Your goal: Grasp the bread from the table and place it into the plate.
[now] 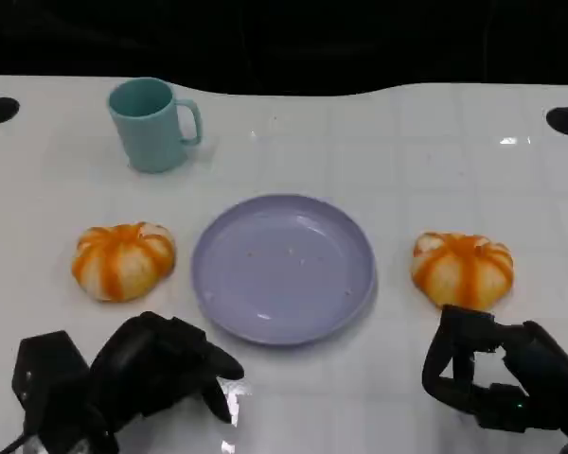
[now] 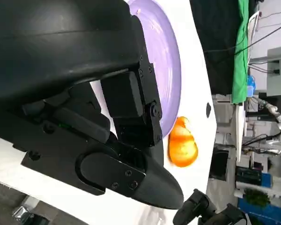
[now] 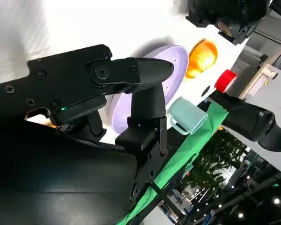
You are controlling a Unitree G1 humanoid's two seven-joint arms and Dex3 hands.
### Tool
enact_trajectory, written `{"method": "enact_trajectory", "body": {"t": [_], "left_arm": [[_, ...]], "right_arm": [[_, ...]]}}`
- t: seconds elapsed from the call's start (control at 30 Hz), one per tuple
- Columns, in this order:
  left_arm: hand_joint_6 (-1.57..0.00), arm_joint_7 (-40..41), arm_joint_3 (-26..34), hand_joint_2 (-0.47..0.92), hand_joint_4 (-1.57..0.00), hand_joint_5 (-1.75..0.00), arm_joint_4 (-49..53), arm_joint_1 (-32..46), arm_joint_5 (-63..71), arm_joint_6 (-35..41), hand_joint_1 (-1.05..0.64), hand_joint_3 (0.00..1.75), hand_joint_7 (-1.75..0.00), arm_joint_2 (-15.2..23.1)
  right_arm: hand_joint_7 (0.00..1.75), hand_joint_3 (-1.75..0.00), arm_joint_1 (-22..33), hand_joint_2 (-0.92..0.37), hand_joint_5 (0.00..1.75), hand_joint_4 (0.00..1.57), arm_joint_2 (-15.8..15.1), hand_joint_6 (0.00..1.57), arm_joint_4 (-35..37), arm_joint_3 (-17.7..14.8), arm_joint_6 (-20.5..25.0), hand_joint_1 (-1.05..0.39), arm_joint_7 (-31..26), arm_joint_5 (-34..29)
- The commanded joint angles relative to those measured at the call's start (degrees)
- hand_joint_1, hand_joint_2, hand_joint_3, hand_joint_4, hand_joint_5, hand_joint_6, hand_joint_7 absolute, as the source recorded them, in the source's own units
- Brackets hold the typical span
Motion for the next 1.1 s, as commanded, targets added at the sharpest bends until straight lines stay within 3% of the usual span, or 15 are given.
{"method": "enact_trajectory", "body": {"t": [0.03, 0.2, 0.3, 0.43, 0.57, 0.73, 0.93, 1.1], "left_arm": [[-1.57, -0.6, 0.5, 0.92, -1.34, -0.84, 0.3, -0.2, -0.5, 0.0, -1.05, 0.03, -0.08, 1.1], [-1.57, -0.8, 0.5, 0.92, -1.34, -0.84, 0.2, -0.2, -0.8, 0.3, -1.05, 0.03, -0.08, 1.0], [-1.57, -0.9, 0.5, 0.92, -1.34, -0.84, 0.5, -0.3, -0.8, -0.1, -1.05, 0.03, -0.08, 1.0], [-1.57, -1.2, 0.8, 0.92, -1.34, -0.84, 0.8, -0.5, -1.2, 0.5, -1.05, 0.03, -0.08, 1.0], [-1.57, -1.0, 0.8, 0.91, -1.34, -0.83, 1.1, -0.6, -1.0, 0.4, -1.05, 0.02, -0.08, 1.1], [-1.57, -1.0, 0.8, 0.92, -1.34, -0.83, 1.0, -0.4, -0.9, 0.3, -1.05, 0.02, -0.08, 1.1], [-1.57, -0.8, 0.7, 0.92, -1.34, -0.83, 1.0, -0.4, -0.6, -0.6, -1.05, 0.04, -0.08, 1.2], [-1.57, -0.3, 0.7, 0.92, -1.35, -0.83, 1.1, -0.4, -0.3, -0.5, -1.05, 0.04, -0.08, 1.3]], "right_arm": [[1.72, -0.24, -0.6, -0.92, 1.75, 0.81, -0.7, 0.65, 0.4, -0.5, -1.1, -0.43, -0.2, 0.0], [1.7, -0.23, -0.3, -0.92, 1.75, 0.79, -0.7, 0.63, -0.6, -0.8, -0.2, -0.44, -0.4, 0.1], [1.49, -0.28, -0.4, -0.92, 1.74, 0.71, -0.7, 0.61, -1.4, -1.2, -0.2, -0.47, -1.0, -0.1], [1.17, -0.28, -0.3, -0.92, 1.61, 0.65, -0.5, 0.58, -3.1, -1.7, 0.6, -0.48, -1.3, 0.5], [1.01, -0.28, -0.3, -0.92, 1.53, 0.54, -0.5, 0.49, -5.0, -2.4, 1.4, -0.47, -1.3, 0.8], [0.62, -0.21, 0.1, -0.92, 1.09, 0.46, -1.1, 0.42, -8.8, -3.6, 4.3, -0.48, -0.7, 1.7], [0.24, -0.16, -0.2, -0.92, 0.81, 0.31, -2.9, 0.46, -12.0, -4.8, 6.8, -0.47, -1.9, -2.4], [0.08, -0.13, -1.0, -0.92, 0.65, 0.23, -5.7, 0.39, -15.4, -5.1, 11.7, -0.49, -2.8, -9.3]]}}
